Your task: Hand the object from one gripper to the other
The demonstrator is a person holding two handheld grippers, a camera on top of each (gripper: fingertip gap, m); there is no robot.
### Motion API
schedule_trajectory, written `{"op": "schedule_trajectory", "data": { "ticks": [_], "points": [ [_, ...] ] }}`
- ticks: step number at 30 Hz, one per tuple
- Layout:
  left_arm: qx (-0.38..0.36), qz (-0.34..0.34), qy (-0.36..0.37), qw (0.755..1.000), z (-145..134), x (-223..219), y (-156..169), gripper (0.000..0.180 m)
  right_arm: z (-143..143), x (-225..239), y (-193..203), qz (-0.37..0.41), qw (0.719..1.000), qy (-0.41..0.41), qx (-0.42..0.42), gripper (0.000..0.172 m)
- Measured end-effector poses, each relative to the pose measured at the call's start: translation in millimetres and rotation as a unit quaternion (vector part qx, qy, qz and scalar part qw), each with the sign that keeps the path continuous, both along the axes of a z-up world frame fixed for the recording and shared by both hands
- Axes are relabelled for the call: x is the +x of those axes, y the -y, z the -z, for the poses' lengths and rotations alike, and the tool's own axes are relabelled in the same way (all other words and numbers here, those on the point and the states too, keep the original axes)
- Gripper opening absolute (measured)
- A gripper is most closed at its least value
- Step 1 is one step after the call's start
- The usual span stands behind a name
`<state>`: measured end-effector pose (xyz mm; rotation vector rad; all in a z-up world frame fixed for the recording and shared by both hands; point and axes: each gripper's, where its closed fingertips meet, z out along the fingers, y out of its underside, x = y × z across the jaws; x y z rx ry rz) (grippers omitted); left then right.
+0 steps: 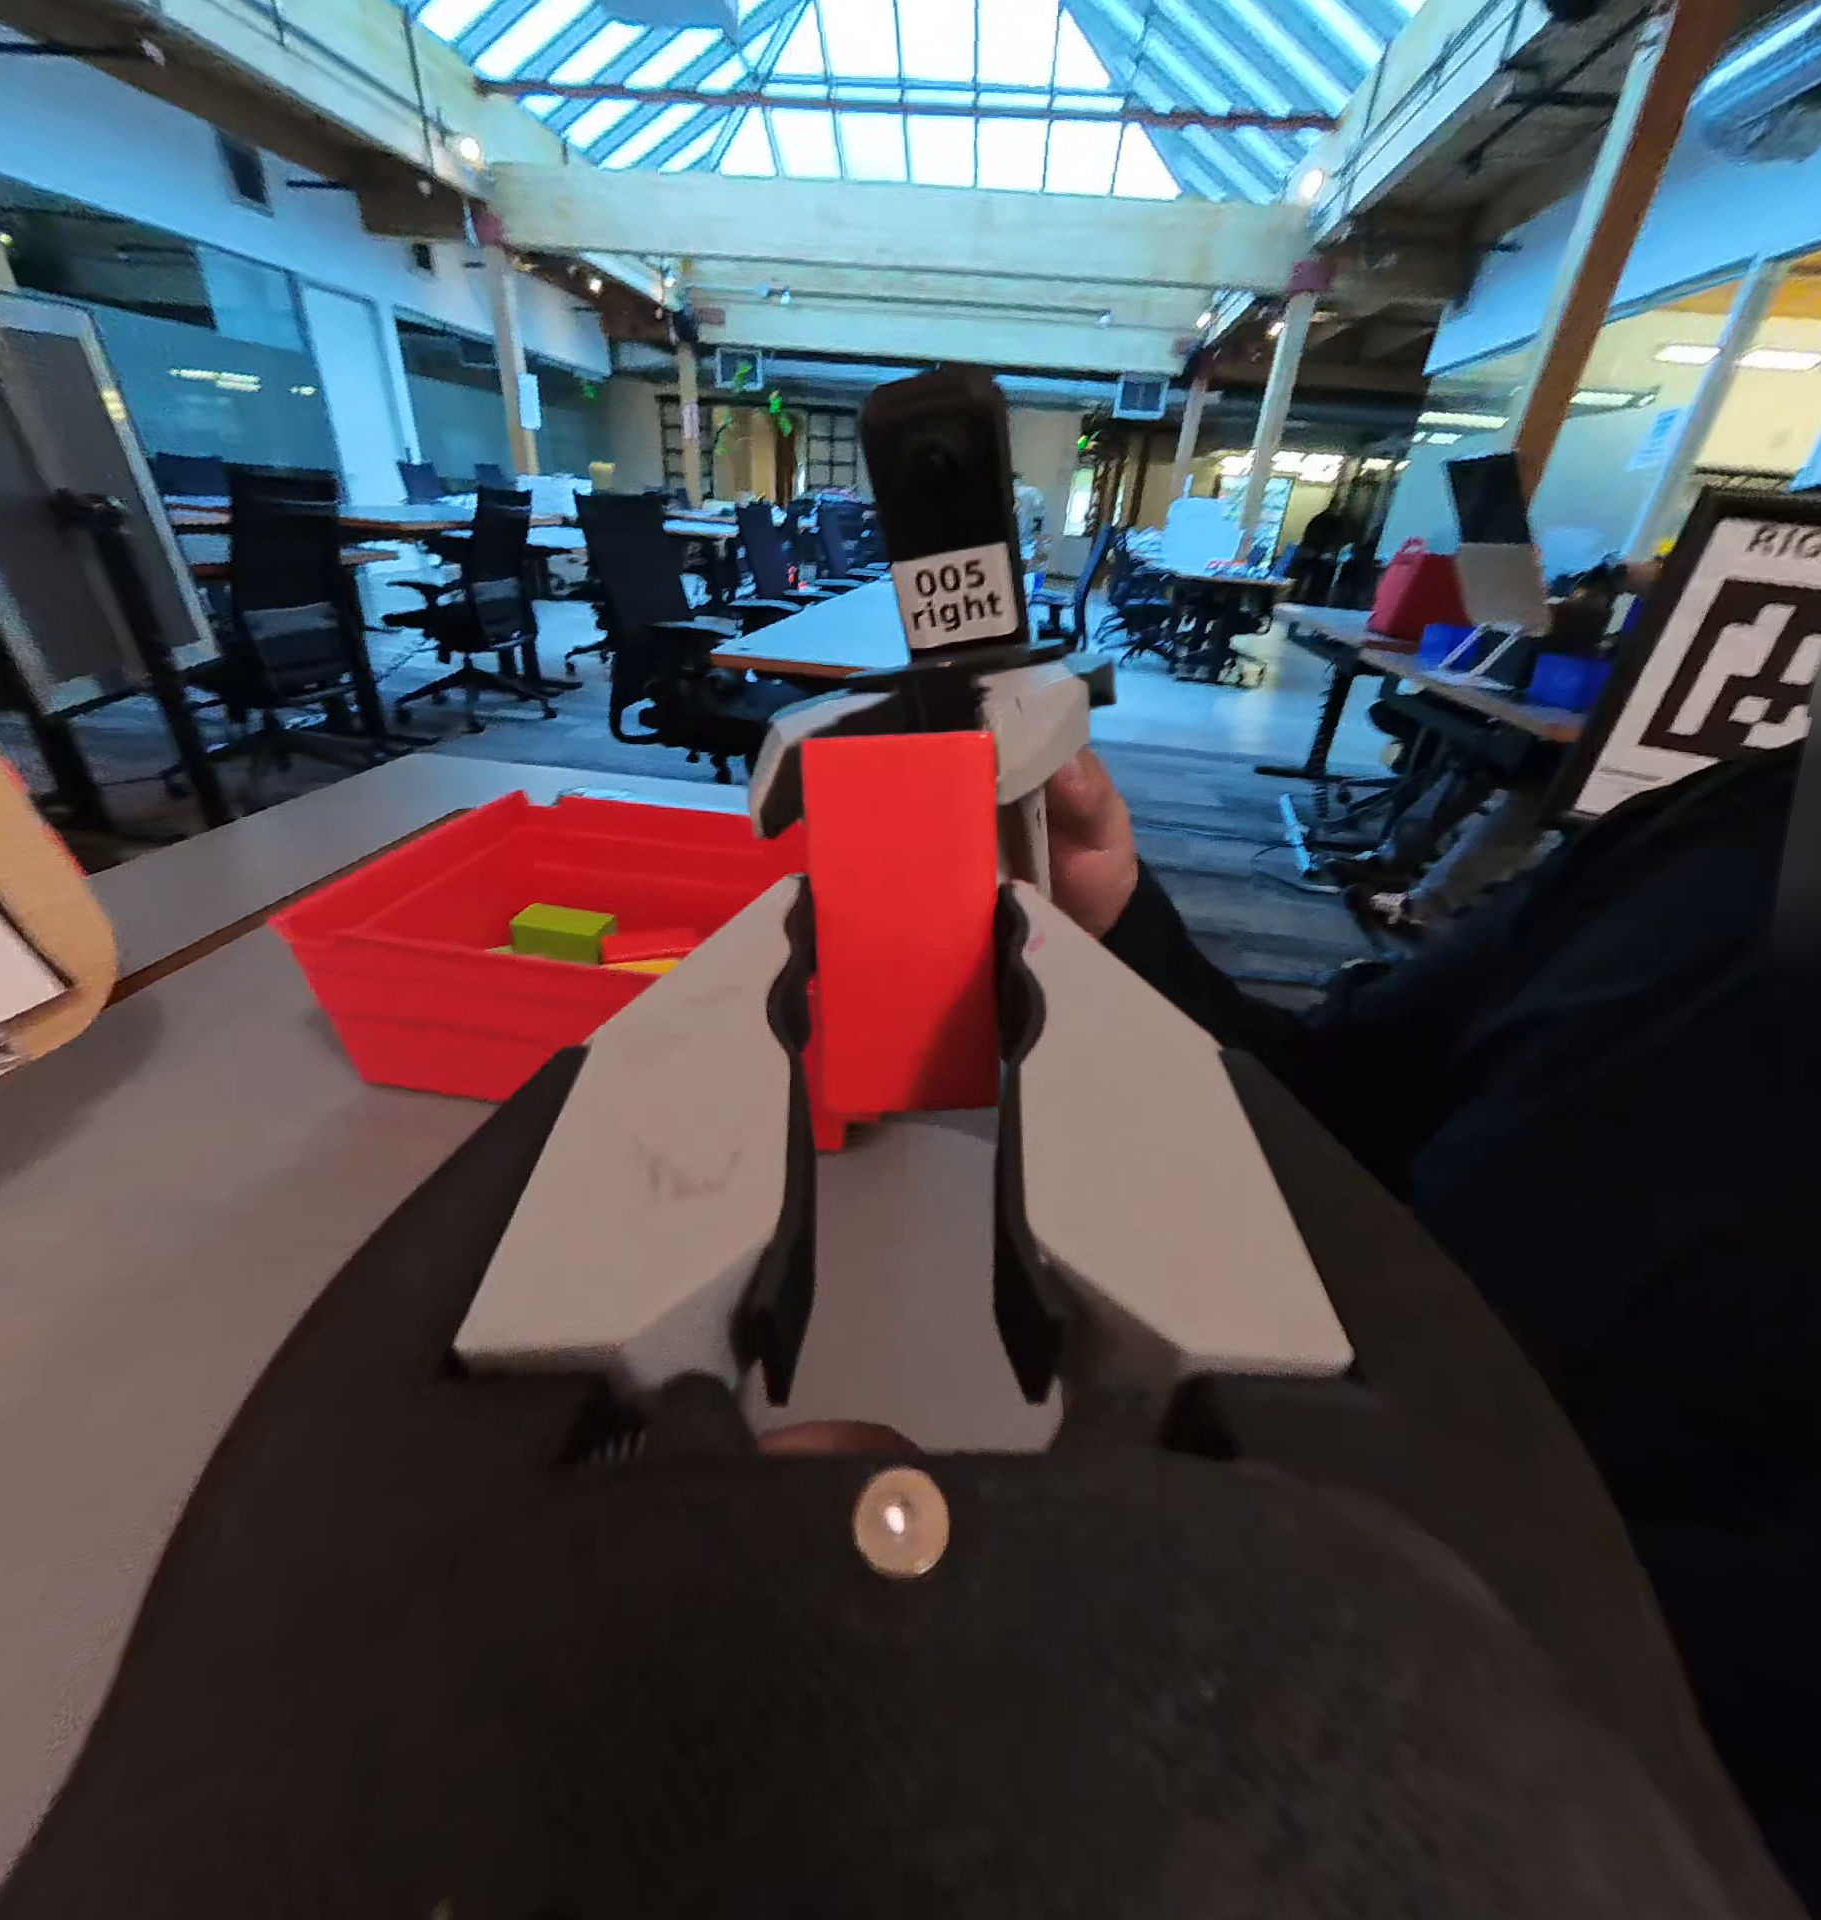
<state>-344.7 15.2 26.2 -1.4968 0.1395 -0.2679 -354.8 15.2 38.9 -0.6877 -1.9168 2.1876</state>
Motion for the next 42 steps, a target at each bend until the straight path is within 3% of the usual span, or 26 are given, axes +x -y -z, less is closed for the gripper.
{"op": "schedule_trajectory", "data": {
  "ticks": [1,3,10,16,28,32,38,39,42],
  "points": [
    [0.005,0.009,0.007,1.0,0,2,-3,0.03,-1,4,2,-0.016,1.0,0.001,-0.007,0.032],
    [-0.009,0.024,0.014,1.0,5,5,-8,0.03,0,8,6,-0.034,0.999,0.001,-0.009,0.037],
    [-0.025,0.032,0.043,0.998,20,4,-14,0.03,18,-4,13,-0.007,0.999,0.003,0.037,0.032],
    [-0.054,0.075,0.129,0.987,32,5,-16,0.033,24,-5,8,0.023,0.997,-0.005,0.077,0.031],
    [-0.103,0.029,0.047,0.993,50,6,-20,0.03,28,-5,9,-0.01,0.999,0.022,0.038,0.033],
    [-0.102,0.034,0.059,0.992,50,6,-21,0.03,34,-7,12,-0.009,0.998,0.018,0.058,0.032],
    [-0.092,0.003,0.12,0.989,51,-10,-29,0.036,30,-20,-7,0.061,0.996,0.006,0.069,0.032],
    [-0.096,-0.013,0.12,0.988,52,-16,-29,0.047,28,-23,-17,0.083,0.994,0.003,0.076,0.032],
    [-0.098,-0.05,0.117,0.987,50,-32,-19,0.048,30,-40,-76,0.207,0.968,-0.002,0.138,0.032]
  ]
}}
